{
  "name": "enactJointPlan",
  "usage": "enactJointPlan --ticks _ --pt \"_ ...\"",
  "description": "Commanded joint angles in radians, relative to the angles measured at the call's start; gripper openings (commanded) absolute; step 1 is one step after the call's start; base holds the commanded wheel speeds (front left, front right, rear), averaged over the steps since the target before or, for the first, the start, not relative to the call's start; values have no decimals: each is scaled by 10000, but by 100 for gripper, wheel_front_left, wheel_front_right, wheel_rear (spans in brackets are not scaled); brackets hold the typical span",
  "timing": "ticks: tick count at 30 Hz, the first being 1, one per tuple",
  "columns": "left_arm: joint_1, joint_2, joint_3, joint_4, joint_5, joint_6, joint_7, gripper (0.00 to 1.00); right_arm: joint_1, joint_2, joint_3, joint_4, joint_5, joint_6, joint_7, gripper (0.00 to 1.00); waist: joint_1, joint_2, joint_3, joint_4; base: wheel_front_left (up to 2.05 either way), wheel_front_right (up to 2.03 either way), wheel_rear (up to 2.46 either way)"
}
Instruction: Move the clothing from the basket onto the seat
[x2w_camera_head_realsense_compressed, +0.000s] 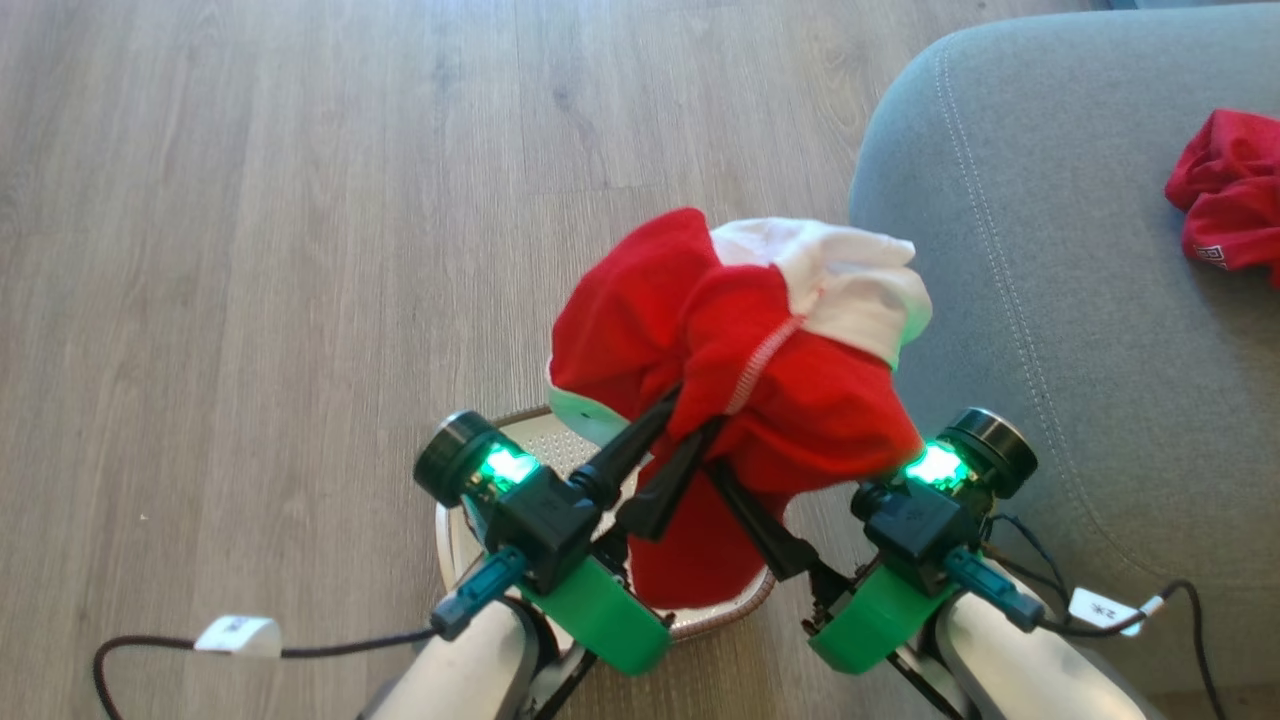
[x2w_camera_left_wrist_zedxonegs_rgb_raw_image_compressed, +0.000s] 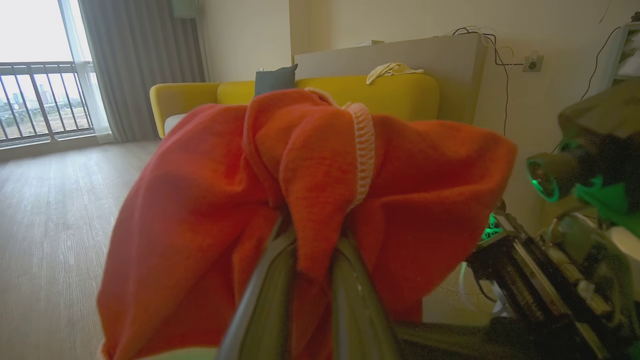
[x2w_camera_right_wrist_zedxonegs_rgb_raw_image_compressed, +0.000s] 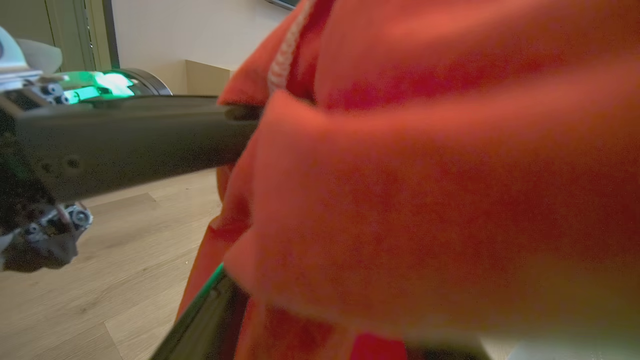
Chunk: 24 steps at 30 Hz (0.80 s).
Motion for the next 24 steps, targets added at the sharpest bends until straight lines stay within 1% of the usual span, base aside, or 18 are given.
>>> enactJointPlan --ticks 1,8,9,10,11,16,24 --pt "-362 16 122 -258 -41 -52 -51 0 -394 169 38 -205 -77 -4 6 100 0 0 -32 31 0 0 0" --pt "-290 16 -160 -128 -83 -108 -51 0 -614 280 314 137 -171 -4 6 100 0 0 -182 118 0 0 0" --pt "-282 16 -182 -113 -77 -113 -51 0 -619 287 367 224 -136 -4 6 84 0 0 -200 131 0 0 0" --pt "-274 16 -201 -93 -67 -117 -51 0 -625 314 385 284 -83 -4 6 32 0 0 -213 142 0 0 0" --pt "-268 16 -215 -76 -53 -120 -51 0 -622 354 360 323 -11 -4 6 0 0 0 -224 152 0 0 0" --pt "-256 16 -191 -31 -4 -132 -51 0 -566 524 129 245 186 -4 6 0 0 0 -216 184 0 0 0" --pt "-286 16 -105 -24 28 -134 -51 0 -414 640 -229 -33 157 -4 6 0 0 0 -130 224 0 0 0"
